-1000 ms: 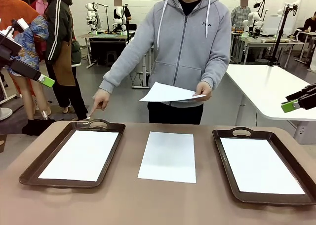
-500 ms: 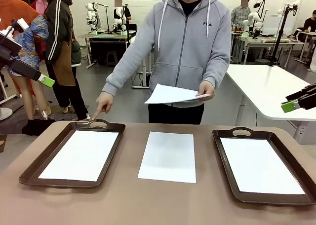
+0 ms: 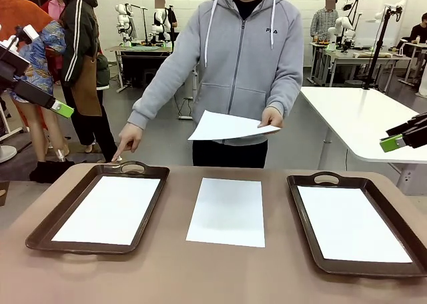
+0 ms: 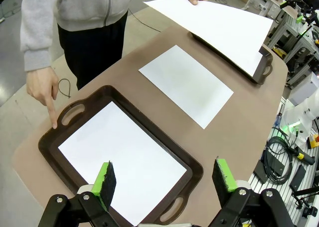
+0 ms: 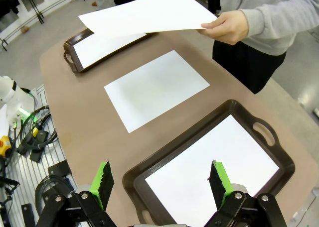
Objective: Sort the A4 documents.
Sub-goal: Receive the A4 Paper.
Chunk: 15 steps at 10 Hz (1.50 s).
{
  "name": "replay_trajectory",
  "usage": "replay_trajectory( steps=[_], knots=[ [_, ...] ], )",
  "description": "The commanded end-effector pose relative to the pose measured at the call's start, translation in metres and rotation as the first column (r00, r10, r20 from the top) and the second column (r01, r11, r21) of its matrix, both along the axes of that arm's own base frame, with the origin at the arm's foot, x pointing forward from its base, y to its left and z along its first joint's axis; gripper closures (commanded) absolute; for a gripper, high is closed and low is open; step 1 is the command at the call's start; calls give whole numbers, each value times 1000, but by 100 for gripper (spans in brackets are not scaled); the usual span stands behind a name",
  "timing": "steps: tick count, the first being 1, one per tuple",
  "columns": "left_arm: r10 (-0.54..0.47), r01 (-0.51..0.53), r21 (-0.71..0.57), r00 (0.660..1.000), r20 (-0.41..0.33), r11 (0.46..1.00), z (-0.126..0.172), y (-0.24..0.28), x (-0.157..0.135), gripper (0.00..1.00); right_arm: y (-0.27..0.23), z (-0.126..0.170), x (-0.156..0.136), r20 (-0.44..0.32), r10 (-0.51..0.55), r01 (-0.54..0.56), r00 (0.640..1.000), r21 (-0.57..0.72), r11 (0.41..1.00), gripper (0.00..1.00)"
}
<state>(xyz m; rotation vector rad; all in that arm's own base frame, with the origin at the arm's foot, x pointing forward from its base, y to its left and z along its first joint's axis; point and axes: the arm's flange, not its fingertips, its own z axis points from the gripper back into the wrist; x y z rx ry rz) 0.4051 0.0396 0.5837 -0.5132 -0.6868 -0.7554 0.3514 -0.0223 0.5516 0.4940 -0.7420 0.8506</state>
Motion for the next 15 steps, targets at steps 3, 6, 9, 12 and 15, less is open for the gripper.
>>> replay_trajectory(
  steps=[3,6,9,12,15],
  knots=[
    [75,-95,-123,984,-164,988,-16,-14,26,0,1,-1,0,2,4,-4,1000,4,1000,0],
    [98,-210,-262,918,-384,942,-33,-42,66,0,1,-1,0,2,4,-4,1000,4,1000,0],
    [60,-324,-370,817,-574,871,-62,-75,100,0,1,-1,0,2,4,-4,1000,4,1000,0],
    [-43,-331,-418,739,-672,846,-89,-119,128,0,1,-1,0,2,4,-4,1000,4,1000,0],
    [-84,-350,-452,707,-702,821,-98,-151,154,0,1,-1,0,2,4,-4,1000,4,1000,0]
  ],
)
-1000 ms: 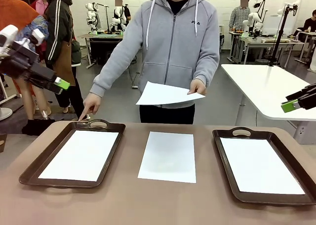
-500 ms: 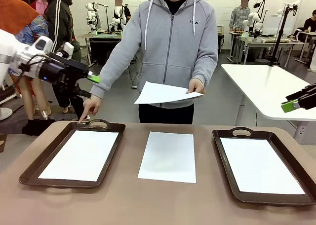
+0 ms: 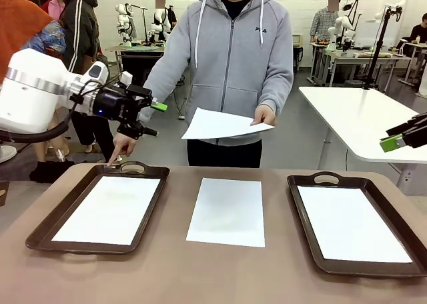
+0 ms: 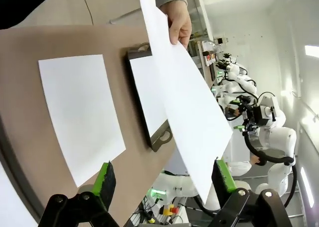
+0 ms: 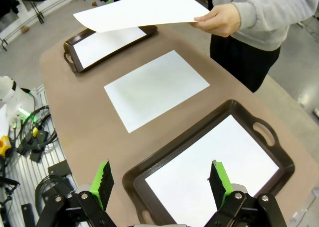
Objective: Sort the A4 documents.
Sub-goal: Receive the A4 Paper.
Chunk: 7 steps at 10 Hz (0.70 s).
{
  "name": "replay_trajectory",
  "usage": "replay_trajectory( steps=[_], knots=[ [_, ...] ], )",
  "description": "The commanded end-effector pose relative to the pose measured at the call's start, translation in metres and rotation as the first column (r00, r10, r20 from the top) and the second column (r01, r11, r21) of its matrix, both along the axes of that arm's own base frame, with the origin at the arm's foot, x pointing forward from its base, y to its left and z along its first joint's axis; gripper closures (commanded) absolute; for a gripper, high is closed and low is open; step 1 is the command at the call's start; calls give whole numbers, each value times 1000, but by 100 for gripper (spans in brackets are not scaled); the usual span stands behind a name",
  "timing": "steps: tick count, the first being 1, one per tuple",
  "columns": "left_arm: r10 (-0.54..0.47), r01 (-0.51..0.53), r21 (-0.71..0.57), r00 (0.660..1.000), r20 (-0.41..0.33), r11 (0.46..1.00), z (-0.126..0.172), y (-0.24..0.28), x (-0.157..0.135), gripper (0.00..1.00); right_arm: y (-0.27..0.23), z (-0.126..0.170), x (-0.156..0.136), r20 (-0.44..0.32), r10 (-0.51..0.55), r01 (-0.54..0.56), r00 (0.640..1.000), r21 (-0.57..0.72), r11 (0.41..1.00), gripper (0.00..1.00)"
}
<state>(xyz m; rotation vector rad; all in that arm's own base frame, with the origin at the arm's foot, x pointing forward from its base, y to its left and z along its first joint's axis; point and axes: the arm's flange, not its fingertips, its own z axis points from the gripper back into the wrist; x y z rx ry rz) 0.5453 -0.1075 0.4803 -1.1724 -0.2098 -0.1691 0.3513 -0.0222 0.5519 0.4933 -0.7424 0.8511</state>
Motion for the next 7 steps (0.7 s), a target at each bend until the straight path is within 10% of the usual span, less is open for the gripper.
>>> replay_trajectory(
  steps=[1,7],
  knots=[
    [7,-11,-72,998,-65,997,0,-14,21,0,1,-1,0,1,4,-4,1000,5,1000,0],
    [-88,62,-165,984,-156,984,-14,-74,41,0,1,-1,0,1,4,-4,1000,5,1000,0]
  ],
)
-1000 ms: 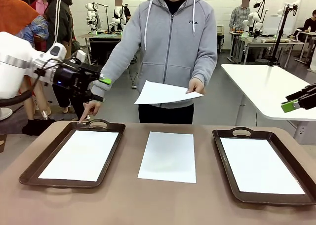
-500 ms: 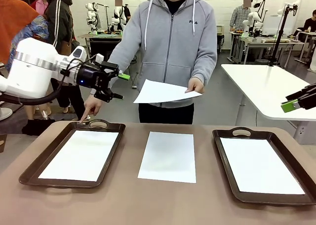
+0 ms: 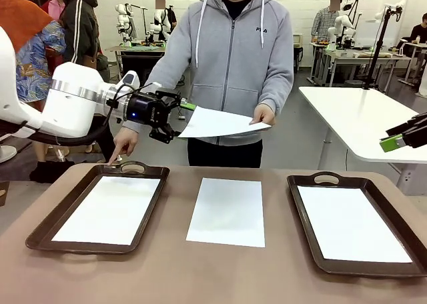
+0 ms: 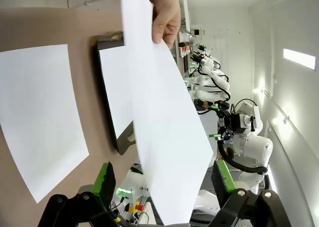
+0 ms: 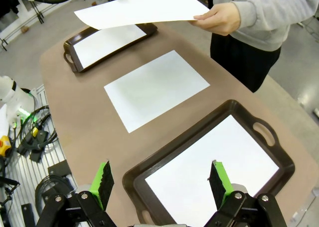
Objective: Sort the A4 documents.
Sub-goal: Receive the A4 Paper.
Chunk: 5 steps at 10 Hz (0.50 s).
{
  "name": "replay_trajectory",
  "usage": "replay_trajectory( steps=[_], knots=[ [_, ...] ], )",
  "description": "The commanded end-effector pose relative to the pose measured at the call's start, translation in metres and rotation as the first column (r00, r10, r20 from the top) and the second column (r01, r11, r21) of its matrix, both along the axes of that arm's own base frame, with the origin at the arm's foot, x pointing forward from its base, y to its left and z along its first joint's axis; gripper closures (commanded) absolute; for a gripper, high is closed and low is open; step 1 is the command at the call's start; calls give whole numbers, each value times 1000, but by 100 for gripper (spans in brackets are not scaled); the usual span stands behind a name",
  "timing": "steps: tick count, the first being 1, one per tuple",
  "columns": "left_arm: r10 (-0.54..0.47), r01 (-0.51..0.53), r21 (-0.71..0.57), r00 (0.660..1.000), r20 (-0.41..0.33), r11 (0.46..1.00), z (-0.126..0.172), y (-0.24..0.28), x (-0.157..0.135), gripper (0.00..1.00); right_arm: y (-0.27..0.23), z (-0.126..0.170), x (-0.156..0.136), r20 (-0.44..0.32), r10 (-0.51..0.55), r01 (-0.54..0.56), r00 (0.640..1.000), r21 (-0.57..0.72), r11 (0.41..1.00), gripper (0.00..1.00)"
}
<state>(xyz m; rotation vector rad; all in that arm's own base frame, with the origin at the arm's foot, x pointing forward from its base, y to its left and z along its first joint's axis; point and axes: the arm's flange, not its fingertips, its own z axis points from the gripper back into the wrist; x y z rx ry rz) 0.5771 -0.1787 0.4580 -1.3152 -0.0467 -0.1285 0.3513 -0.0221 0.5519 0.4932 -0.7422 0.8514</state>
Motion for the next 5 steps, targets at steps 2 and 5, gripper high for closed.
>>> replay_trajectory(
  steps=[2,5],
  knots=[
    [-23,20,-70,999,-32,997,6,-12,12,0,0,-1,0,1,4,-4,1000,5,1000,0],
    [-62,52,-97,993,-99,994,-1,-21,15,0,0,-1,0,1,4,-4,1000,5,1000,0]
  ],
)
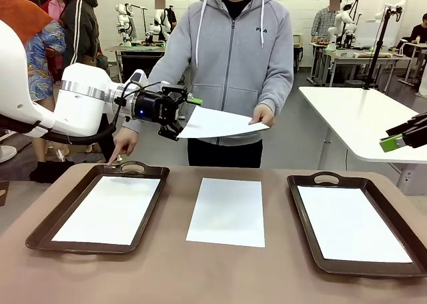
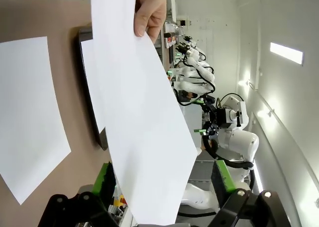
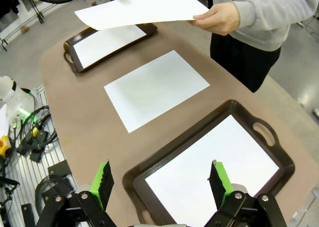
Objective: Sort the A4 documents.
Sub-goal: Receive the A4 Paper.
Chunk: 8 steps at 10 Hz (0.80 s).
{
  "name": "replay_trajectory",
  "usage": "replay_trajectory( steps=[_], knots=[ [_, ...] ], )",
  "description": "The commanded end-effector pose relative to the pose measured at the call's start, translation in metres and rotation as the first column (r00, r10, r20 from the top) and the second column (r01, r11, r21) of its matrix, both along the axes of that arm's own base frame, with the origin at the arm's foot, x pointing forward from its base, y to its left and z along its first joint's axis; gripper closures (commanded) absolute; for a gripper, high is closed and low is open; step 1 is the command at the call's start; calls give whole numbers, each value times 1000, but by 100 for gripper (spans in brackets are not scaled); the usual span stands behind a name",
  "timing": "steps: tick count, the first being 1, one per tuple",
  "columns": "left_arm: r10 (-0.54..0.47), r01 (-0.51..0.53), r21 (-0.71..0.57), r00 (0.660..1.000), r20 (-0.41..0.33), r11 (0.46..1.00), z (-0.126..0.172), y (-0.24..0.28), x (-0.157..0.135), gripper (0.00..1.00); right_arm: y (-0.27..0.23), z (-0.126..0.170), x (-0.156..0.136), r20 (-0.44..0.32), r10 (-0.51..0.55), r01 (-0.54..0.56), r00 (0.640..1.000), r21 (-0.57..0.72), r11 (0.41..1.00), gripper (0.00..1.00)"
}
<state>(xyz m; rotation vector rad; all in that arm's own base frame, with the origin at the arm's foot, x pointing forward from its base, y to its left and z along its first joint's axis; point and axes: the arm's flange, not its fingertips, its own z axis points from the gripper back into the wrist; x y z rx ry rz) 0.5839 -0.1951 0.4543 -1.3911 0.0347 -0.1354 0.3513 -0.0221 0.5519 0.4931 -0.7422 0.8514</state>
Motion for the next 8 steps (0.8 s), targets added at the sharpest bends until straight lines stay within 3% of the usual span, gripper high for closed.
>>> replay_trajectory(
  steps=[1,6,7,8],
  knots=[
    [-7,5,-29,998,-60,1000,1,-5,9,0,0,-1,0,1,4,-4,1000,5,1000,0],
    [-11,3,-63,990,-138,998,-17,-7,8,0,0,-1,0,1,4,-4,1000,5,1000,0],
    [-5,-3,-71,994,-112,997,-18,-5,8,2,0,-1,0,1,4,-4,1000,5,1000,0],
    [-6,-2,-70,994,-107,998,-18,-4,8,19,0,-1,0,1,4,-4,1000,5,1000,0]
  ],
)
